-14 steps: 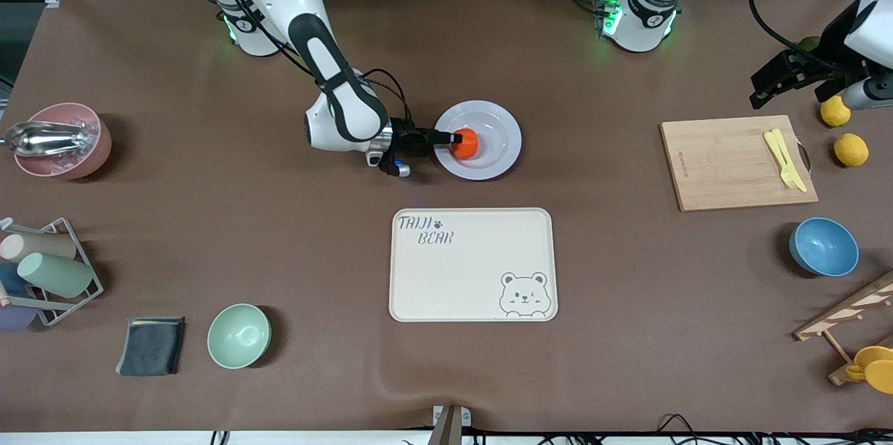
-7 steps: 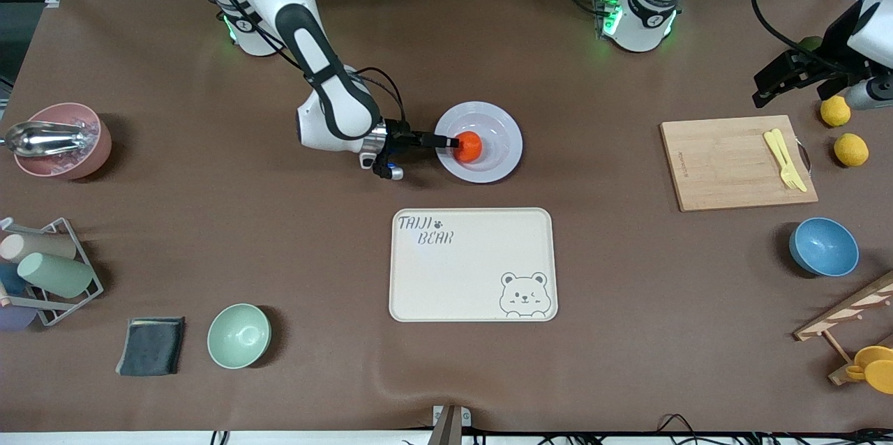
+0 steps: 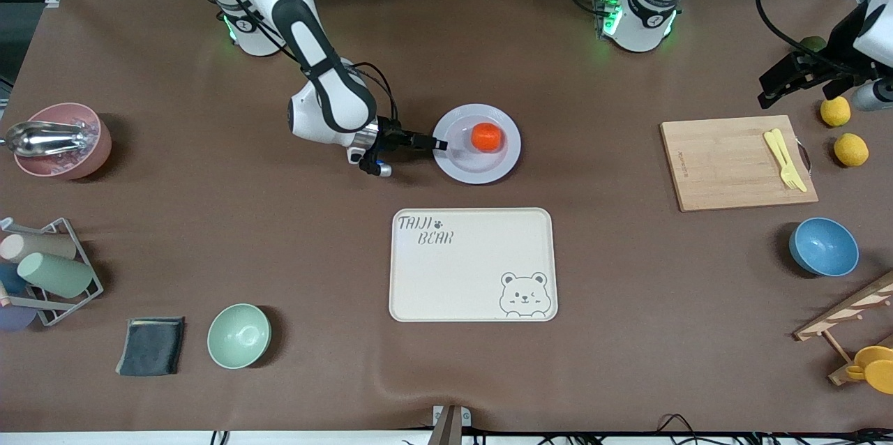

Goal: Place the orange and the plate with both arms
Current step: 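Lift the plate with the right gripper and move it toward the tray, then lower the plate onto the bear-printed tray with the right gripper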

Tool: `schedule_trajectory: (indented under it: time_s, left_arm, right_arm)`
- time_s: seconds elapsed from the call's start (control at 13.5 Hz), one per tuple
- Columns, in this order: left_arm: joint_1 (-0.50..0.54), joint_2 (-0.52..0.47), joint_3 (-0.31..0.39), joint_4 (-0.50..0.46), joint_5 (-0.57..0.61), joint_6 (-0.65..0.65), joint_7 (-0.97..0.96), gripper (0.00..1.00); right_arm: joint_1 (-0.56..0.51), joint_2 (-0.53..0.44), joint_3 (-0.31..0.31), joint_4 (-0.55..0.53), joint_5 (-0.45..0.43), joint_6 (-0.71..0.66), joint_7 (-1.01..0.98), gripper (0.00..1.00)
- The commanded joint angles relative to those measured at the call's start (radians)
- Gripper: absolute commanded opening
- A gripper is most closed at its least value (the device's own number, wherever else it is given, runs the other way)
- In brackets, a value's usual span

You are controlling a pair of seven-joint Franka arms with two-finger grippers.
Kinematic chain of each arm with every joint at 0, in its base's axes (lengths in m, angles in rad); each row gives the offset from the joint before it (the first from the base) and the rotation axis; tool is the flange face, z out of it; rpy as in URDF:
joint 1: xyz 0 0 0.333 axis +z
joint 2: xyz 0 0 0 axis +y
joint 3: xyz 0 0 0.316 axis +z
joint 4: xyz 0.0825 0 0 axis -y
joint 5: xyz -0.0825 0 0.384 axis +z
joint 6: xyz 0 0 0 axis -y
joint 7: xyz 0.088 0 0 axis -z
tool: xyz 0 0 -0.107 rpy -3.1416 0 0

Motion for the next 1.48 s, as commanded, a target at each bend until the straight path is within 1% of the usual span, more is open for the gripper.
schedule_trajectory:
  time_s: [0.0,0.07,0.15,0.22,0.3,0.44,0.52,0.81,1.04,1.26,1.4]
  left_arm:
    - [0.011,-0.023,-0.005,-0.017,0.018,-0.01,0.017,1.0]
    - [0.011,-0.023,-0.005,-0.017,0.018,-0.01,0.02,1.0]
    - [0.011,-0.023,-0.005,-0.017,0.018,-0.01,0.02,1.0]
    - [0.011,-0.022,-0.005,-0.017,0.018,-0.01,0.02,1.0]
    - [0.011,-0.017,-0.005,-0.015,0.018,-0.01,0.022,1.0]
    - [0.009,-0.016,-0.006,-0.015,0.018,-0.008,0.022,1.0]
    - [0.009,-0.013,-0.006,-0.015,0.018,-0.008,0.022,1.0]
    - [0.007,-0.008,-0.008,-0.015,0.018,-0.008,0.022,1.0]
    - [0.007,-0.002,-0.009,-0.015,0.018,-0.007,0.022,1.0]
    - [0.006,-0.002,-0.009,-0.015,0.018,-0.007,0.02,1.0]
    - [0.007,-0.002,-0.011,-0.017,0.018,-0.007,0.02,1.0]
  right_arm:
    - [0.039,0.036,0.0,0.027,0.023,0.018,-0.007,0.95]
    - [0.054,0.053,0.0,0.042,0.025,0.024,-0.007,0.81]
    - [0.062,0.061,0.0,0.051,0.037,0.026,-0.01,0.49]
    - [0.065,0.063,-0.001,0.053,0.066,0.027,-0.01,0.0]
    - [0.068,0.063,-0.001,0.053,0.097,0.035,-0.022,0.0]
    - [0.077,0.063,0.002,0.053,0.134,0.115,-0.102,0.0]
    - [0.082,0.061,0.0,0.053,0.16,0.119,-0.109,0.0]
    - [0.07,0.026,-0.001,0.053,0.166,0.124,-0.11,0.0]
    - [0.062,-0.031,-0.003,0.065,0.18,0.147,-0.103,0.0]
    - [0.041,-0.043,-0.003,0.143,0.226,0.147,-0.088,0.0]
    - [0.028,-0.037,-0.004,0.209,0.234,0.152,-0.015,0.0]
